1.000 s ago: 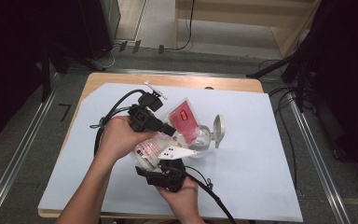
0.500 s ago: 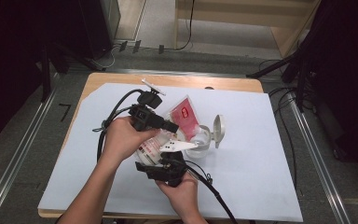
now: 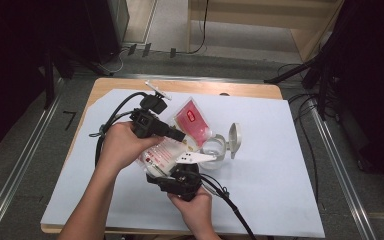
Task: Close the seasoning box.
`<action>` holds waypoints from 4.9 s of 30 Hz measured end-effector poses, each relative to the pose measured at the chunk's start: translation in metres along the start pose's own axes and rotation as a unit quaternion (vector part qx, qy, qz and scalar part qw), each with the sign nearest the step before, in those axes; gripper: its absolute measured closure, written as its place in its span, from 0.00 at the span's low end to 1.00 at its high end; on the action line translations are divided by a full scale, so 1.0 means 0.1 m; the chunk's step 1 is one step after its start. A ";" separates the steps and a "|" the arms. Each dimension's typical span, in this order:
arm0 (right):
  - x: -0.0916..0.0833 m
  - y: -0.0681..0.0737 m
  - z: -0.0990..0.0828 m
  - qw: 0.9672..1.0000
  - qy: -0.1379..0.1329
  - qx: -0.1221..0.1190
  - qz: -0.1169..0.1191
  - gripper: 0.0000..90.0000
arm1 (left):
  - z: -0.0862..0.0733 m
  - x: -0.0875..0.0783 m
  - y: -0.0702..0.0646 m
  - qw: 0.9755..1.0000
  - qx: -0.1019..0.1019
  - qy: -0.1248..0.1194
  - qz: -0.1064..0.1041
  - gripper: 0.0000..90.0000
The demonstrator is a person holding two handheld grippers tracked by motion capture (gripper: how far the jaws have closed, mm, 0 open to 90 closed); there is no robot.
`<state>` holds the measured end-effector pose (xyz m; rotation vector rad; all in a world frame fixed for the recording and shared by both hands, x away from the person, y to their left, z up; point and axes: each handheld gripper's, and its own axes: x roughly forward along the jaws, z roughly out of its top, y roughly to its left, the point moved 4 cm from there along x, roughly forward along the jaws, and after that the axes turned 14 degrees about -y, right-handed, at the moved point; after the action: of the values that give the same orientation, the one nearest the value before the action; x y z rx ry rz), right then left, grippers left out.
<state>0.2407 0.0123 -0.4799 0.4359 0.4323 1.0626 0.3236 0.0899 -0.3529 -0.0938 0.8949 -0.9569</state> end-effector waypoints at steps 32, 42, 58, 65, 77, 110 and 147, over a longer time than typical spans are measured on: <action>0.04 0.08 0.07 0.997 0.039 -0.055 -0.049 0.70 | 0.03 0.13 -0.05 1.000 -0.026 -0.016 0.003 0.93; -0.02 0.06 0.08 1.000 -0.009 0.020 0.013 0.72 | 0.05 0.05 -0.09 1.000 -0.012 -0.009 -0.012 0.84; 0.03 0.08 0.18 1.000 0.007 -0.013 0.001 0.60 | 0.11 0.06 -0.20 0.999 -0.003 -0.003 0.043 0.98; 0.05 0.08 0.22 1.000 0.002 -0.010 -0.007 0.71 | 0.16 0.07 -0.26 0.999 0.008 0.000 0.047 0.94; 0.00 0.10 0.31 0.999 -0.023 0.018 0.023 0.71 | 0.25 0.11 -0.24 0.999 0.031 0.016 0.017 0.97; -0.10 0.21 0.44 0.999 -0.048 0.018 0.013 0.70 | 0.38 0.23 -0.40 0.998 0.057 -0.018 0.014 0.95; -0.13 0.13 0.60 0.999 -0.050 0.016 -0.007 0.71 | 0.66 0.43 -0.32 0.998 0.022 0.058 0.009 0.98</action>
<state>0.2579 -0.0014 -0.4217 0.5118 0.3626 1.0162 0.3595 0.0189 -0.3226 0.0070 0.9803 -0.9717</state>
